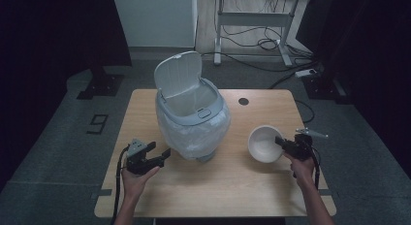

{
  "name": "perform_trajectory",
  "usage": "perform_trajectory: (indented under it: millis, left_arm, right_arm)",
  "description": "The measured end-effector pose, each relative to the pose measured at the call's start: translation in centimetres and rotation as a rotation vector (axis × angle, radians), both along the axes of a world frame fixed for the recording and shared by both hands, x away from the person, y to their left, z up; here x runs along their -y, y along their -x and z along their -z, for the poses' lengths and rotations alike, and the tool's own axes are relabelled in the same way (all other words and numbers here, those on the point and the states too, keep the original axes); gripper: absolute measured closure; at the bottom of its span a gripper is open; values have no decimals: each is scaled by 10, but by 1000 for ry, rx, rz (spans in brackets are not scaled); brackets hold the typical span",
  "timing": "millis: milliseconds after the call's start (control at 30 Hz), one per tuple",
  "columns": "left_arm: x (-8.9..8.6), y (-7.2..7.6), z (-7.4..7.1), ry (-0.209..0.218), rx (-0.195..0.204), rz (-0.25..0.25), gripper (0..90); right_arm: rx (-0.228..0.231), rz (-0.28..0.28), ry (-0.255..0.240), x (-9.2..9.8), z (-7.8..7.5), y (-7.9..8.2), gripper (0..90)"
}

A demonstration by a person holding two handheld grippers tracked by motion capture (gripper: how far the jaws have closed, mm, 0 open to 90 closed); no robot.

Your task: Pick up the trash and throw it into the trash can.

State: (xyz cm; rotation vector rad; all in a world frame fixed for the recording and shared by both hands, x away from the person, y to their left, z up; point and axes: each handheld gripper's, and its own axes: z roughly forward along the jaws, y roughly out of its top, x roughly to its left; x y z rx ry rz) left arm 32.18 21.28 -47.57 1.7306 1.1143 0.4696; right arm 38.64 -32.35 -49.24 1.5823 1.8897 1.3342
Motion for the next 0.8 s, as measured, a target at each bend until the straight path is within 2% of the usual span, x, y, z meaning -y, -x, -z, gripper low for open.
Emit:
perform_trajectory:
  millis: [100,300,800]
  left_arm:
    - [0,0,0,0,-3,-1,284]
    - [1,0,0,-2,-5,1,284]
    - [1,0,1,-5,-18,6,284]
  right_arm:
    - [45,-12,-38,-1,-14,6,835]
    - [123,-39,-35,-7,-43,14,834]
    - [235,-95,-68,-23,-90,21,835]
